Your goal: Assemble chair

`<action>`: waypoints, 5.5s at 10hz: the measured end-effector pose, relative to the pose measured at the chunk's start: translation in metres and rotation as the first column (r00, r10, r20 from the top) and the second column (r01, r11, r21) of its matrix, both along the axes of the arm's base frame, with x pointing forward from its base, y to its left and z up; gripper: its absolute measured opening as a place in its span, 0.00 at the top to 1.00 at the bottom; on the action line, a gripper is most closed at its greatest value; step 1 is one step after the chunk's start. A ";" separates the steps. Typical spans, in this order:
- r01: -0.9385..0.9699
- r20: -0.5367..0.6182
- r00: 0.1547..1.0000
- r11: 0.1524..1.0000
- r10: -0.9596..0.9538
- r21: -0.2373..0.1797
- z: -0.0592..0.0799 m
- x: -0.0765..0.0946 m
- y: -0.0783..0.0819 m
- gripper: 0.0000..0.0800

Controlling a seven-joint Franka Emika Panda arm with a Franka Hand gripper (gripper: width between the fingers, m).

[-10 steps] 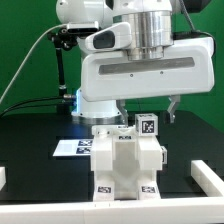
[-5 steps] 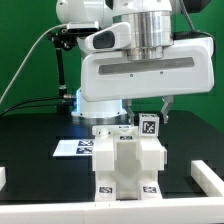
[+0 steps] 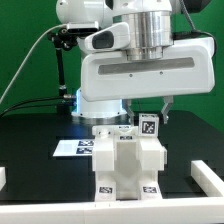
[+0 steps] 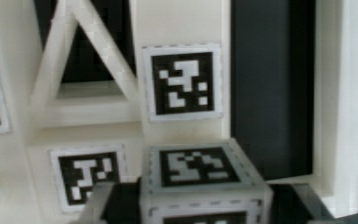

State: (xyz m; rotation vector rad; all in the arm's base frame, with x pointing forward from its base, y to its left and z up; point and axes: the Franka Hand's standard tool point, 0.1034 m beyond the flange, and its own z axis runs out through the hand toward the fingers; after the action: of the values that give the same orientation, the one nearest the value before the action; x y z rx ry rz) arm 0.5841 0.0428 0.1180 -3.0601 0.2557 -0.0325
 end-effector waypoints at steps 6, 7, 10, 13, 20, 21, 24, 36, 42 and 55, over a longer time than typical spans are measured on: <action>0.554 -0.037 0.832 0.832 -0.554 0.022 0.000 0.002 -0.003 0.64; 0.630 -0.041 0.776 0.776 -0.629 0.024 0.000 0.003 -0.002 0.64; 0.691 -0.043 0.722 0.722 -0.690 0.028 -0.001 0.004 -0.003 0.60; 0.660 -0.039 0.752 0.751 -0.658 0.028 -0.001 0.004 -0.003 0.23; -0.155 0.052 0.986 0.987 0.157 -0.045 0.004 -0.003 -0.011 0.19; -0.267 0.056 0.961 0.961 0.271 -0.067 0.001 -0.003 -0.004 0.19; -0.317 0.068 0.944 0.945 0.322 -0.079 -0.002 -0.002 0.002 0.19; 0.492 0.030 0.870 0.870 -0.492 0.019 -0.003 0.002 0.002 0.64; 0.680 -0.003 0.732 0.731 -0.681 0.058 -0.003 0.003 0.001 0.58; -0.369 0.109 0.919 0.924 0.379 -0.102 0.003 0.002 0.001 0.19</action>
Offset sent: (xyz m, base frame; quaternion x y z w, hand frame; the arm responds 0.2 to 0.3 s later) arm -0.0015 -0.0106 -0.0017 -0.0044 0.0139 0.2811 0.9596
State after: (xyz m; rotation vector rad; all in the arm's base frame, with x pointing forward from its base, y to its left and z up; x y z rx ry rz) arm 0.5860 0.0443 0.1209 -3.1093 -0.3494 -0.2194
